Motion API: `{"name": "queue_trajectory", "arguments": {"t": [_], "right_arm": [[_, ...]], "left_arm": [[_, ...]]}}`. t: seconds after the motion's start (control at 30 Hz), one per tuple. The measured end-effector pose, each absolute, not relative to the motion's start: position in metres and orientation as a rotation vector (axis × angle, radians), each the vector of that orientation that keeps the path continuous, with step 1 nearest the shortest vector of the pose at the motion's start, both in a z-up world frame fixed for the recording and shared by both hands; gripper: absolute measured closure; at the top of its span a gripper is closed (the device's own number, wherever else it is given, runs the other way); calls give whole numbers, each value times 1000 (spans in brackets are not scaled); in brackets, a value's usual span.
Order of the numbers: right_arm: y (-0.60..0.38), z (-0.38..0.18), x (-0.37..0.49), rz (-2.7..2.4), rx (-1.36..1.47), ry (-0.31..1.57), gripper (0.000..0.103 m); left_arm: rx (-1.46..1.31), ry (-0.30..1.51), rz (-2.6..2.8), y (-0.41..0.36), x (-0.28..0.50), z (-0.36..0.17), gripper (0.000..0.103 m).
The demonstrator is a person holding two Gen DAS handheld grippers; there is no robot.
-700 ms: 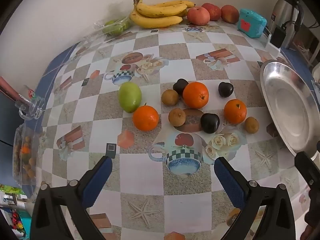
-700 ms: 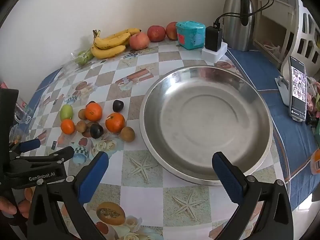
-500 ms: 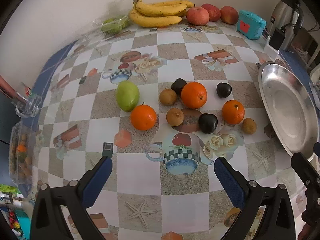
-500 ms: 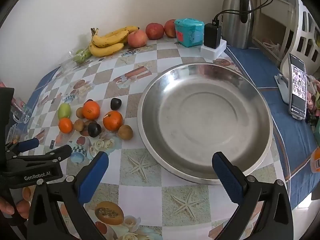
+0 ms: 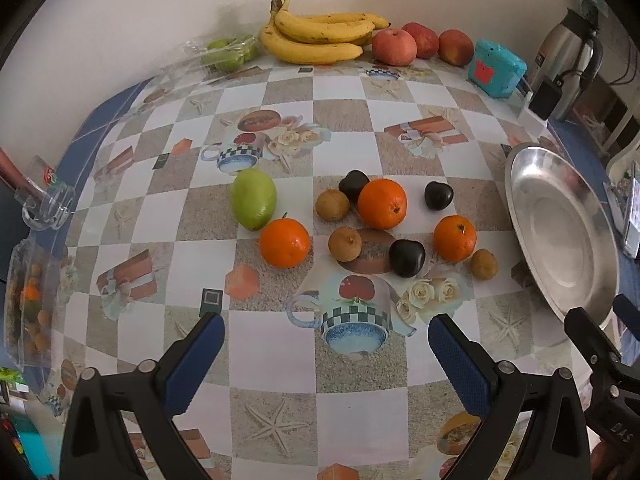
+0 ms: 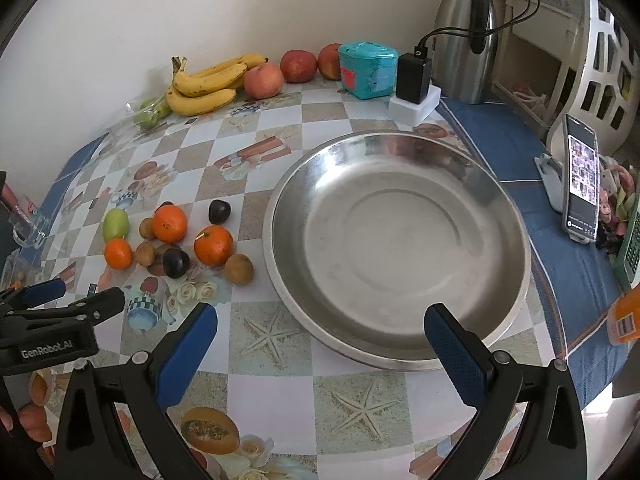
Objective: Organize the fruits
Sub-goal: 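Move both grippers toward the fruit cluster beside the steel bowl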
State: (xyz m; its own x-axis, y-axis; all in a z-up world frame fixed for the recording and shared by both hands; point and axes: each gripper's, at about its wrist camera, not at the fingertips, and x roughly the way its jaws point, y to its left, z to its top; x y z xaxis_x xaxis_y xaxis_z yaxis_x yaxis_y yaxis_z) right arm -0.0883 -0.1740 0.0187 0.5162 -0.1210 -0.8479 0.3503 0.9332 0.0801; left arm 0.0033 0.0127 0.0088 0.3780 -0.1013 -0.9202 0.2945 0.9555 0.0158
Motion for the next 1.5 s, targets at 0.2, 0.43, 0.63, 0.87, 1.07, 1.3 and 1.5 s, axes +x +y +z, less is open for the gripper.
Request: {"name": "queue_trajectory", "arguments": {"t": [0.2, 0.43, 0.63, 0.87, 1.07, 1.3, 1.5], "right_arm": [[-171, 21, -87, -303, 237, 987, 0], [-173, 20, -86, -320, 249, 989, 0], [-165, 26, -86, -333, 206, 973, 0], [-160, 30, -81, -327, 212, 977, 0], [-157, 48, -69, -285, 259, 955, 0], [-148, 84, -42, -234, 254, 888, 0], [-140, 85, -17, -175, 346, 877, 0]], "left_arm": [[176, 1154, -270, 15, 2, 13, 0], [171, 1154, -282, 18, 1, 11, 0], [145, 1148, -284, 24, 4, 19, 0], [116, 1119, -257, 34, 12, 34, 0], [82, 994, -219, 44, 26, 69, 0], [2, 939, -141, 66, 50, 91, 0], [-52, 958, -109, 68, 67, 81, 0]]}}
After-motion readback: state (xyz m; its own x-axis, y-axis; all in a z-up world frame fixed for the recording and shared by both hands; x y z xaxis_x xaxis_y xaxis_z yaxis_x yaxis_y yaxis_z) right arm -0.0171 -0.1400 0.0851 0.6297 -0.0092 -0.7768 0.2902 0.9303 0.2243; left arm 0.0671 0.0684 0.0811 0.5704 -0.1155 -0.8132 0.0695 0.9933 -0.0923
